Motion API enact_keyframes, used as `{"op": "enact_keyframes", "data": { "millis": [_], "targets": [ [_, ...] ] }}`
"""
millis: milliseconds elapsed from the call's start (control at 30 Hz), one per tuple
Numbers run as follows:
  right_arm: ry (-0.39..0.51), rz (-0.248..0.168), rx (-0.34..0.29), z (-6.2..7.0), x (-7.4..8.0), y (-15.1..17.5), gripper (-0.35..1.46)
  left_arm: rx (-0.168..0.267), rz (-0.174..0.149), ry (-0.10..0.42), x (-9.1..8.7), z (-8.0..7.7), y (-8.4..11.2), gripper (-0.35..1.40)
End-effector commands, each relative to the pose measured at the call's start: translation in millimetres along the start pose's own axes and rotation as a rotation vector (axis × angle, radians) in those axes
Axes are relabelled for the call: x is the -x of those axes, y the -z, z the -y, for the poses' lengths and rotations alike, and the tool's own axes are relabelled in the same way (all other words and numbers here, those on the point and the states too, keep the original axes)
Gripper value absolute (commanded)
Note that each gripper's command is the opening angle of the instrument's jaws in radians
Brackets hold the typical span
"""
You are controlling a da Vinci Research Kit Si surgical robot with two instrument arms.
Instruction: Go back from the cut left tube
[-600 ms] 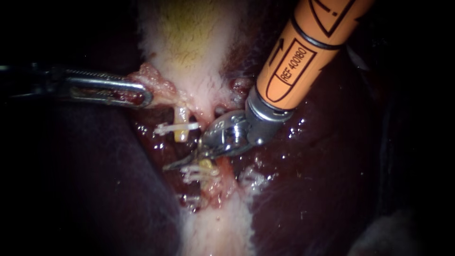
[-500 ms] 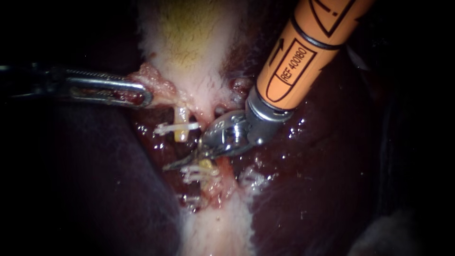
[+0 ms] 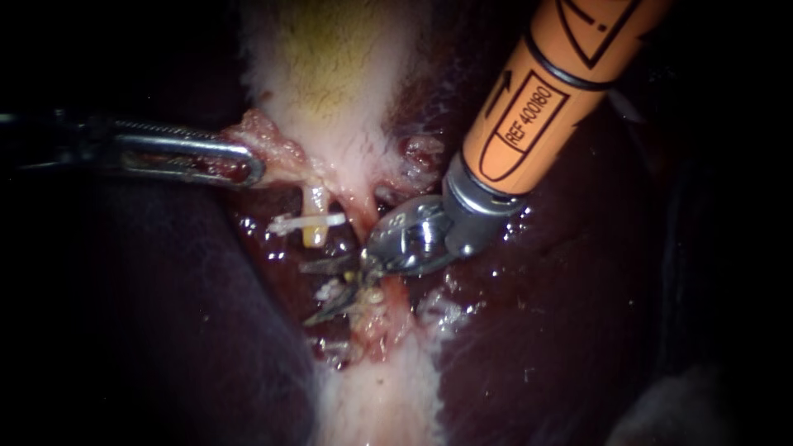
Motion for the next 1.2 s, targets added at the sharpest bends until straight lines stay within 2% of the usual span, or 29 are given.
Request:
{"op": "enact_keyframes", "data": {
  "millis": [33, 133, 167, 233, 267, 500, 733, 833, 967, 1200],
  "targets": [
    [0.000, -0.003, 0.010, 0.1, 0.0, 0.1, 1.18, 0.000, 0.000, 0.001, 0.0, 0.1, 0.0, -0.35],
    [-0.002, -0.027, 0.088, 0.9, 0.2, 1.0, 1.35, 0.001, 0.001, 0.001, 0.0, 0.3, 0.1, -0.35],
    [-0.008, -0.041, 0.137, 1.2, 0.2, 1.4, 1.40, 0.001, 0.001, 0.001, 0.0, 0.3, 0.1, -0.35],
    [-0.037, -0.059, 0.199, 1.9, 0.2, 2.7, 1.43, 0.002, 0.001, 0.000, 0.0, 0.4, 0.1, -0.35],
    [-0.045, -0.062, 0.214, 2.3, 0.2, 3.7, 1.43, 0.002, 0.001, 0.000, 0.0, 0.4, 0.1, -0.35],
    [0.050, -0.053, 0.315, 4.1, 0.8, 10.1, 1.45, 0.002, 0.001, 0.000, 0.1, 0.6, 0.2, -0.35],
    [0.063, -0.038, 0.395, 4.9, 3.0, 15.8, 1.45, 0.003, 0.001, 0.000, 0.1, 0.7, 0.2, -0.35],
    [0.063, -0.030, 0.425, 5.2, 4.2, 17.2, 1.45, 0.003, 0.001, 0.000, 0.1, 0.8, 0.2, -0.35],
    [0.046, -0.026, 0.431, 5.3, 5.1, 18.1, 1.45, 0.003, 0.001, 0.000, 0.1, 1.0, 0.2, -0.35],
    [0.049, -0.023, 0.435, 5.3, 5.3, 18.2, 1.45, 0.002, 0.001, 0.000, 0.1, 1.2, 0.0, -0.35]
  ]
}}
